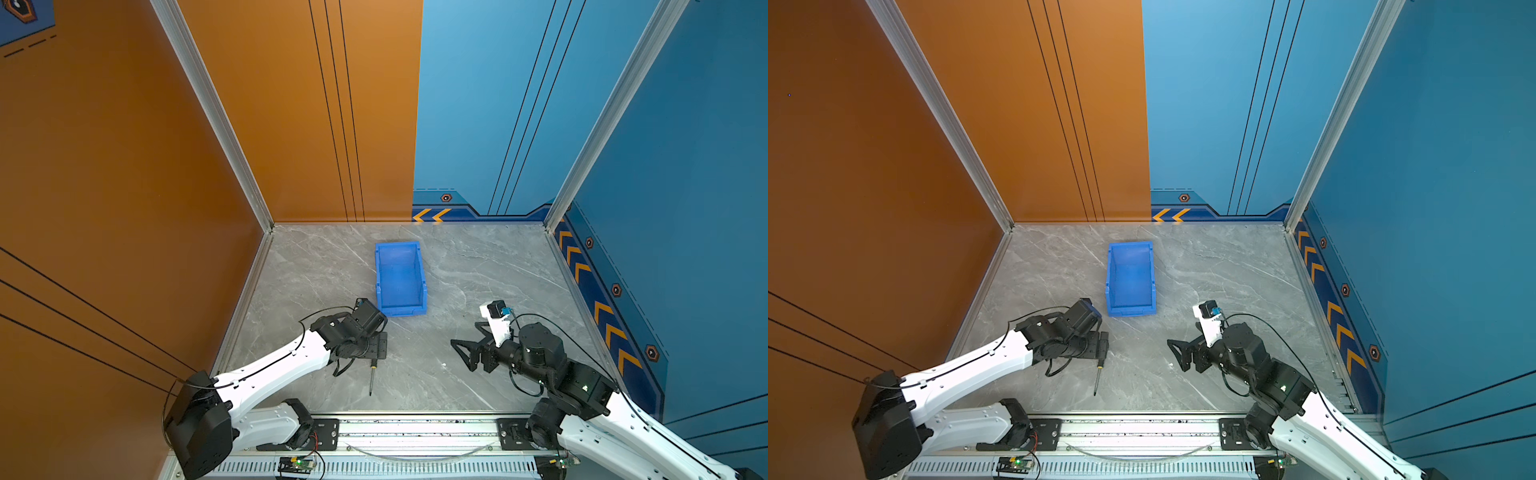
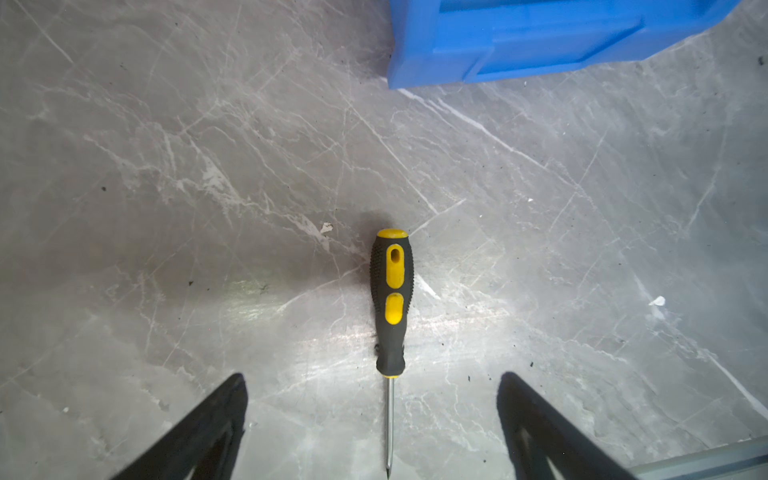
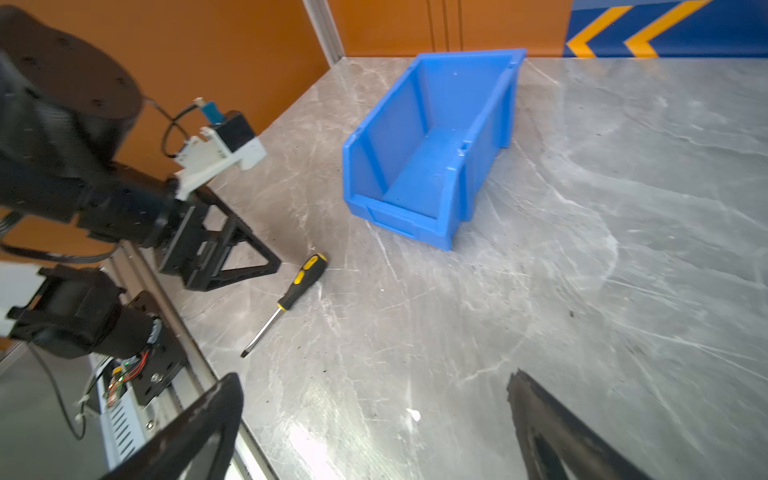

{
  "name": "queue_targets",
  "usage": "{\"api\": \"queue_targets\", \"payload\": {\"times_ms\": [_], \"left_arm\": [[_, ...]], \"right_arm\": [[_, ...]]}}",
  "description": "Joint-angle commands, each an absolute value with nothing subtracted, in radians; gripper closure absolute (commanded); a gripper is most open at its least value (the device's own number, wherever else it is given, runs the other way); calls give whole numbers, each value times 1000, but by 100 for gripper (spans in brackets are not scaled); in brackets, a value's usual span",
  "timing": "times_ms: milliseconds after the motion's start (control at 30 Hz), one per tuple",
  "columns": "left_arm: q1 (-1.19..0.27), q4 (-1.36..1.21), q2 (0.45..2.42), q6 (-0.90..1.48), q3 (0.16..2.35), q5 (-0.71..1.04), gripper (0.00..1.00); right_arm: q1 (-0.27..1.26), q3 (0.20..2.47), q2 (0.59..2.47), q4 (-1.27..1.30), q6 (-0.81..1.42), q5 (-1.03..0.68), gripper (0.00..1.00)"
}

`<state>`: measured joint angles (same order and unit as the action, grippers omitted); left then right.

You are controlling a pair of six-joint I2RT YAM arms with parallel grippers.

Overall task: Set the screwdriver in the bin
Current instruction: 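Lower the left gripper and close it on the yellow-black screwdriver handle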

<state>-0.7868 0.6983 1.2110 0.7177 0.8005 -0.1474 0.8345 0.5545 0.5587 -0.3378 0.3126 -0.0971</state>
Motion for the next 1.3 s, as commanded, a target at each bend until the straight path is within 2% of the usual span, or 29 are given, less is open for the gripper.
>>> {"api": "queue_targets", "payload": {"times_ms": [0, 233, 333, 867, 1033, 1267], "left_arm": [[-793, 658, 1249, 749, 772, -143, 9], [-796, 619, 1343, 743, 756, -123, 13], [-795, 608, 1384, 741, 759, -120, 22], [-821, 565, 1510, 751, 759, -135, 48], [-837, 561, 1528, 758, 763, -141, 58], [-852, 563, 1531, 769, 759, -144, 79]], "right_arm": [[904, 528, 563, -227, 211, -167, 0], [1015, 537, 629, -219, 149, -140, 0], [1028, 526, 637, -185, 155, -111, 0], [1029, 501, 593, -211, 165, -63, 0], [1029, 502, 574, -224, 166, -52, 0], [1029, 505, 573, -225, 161, -48, 0]]}}
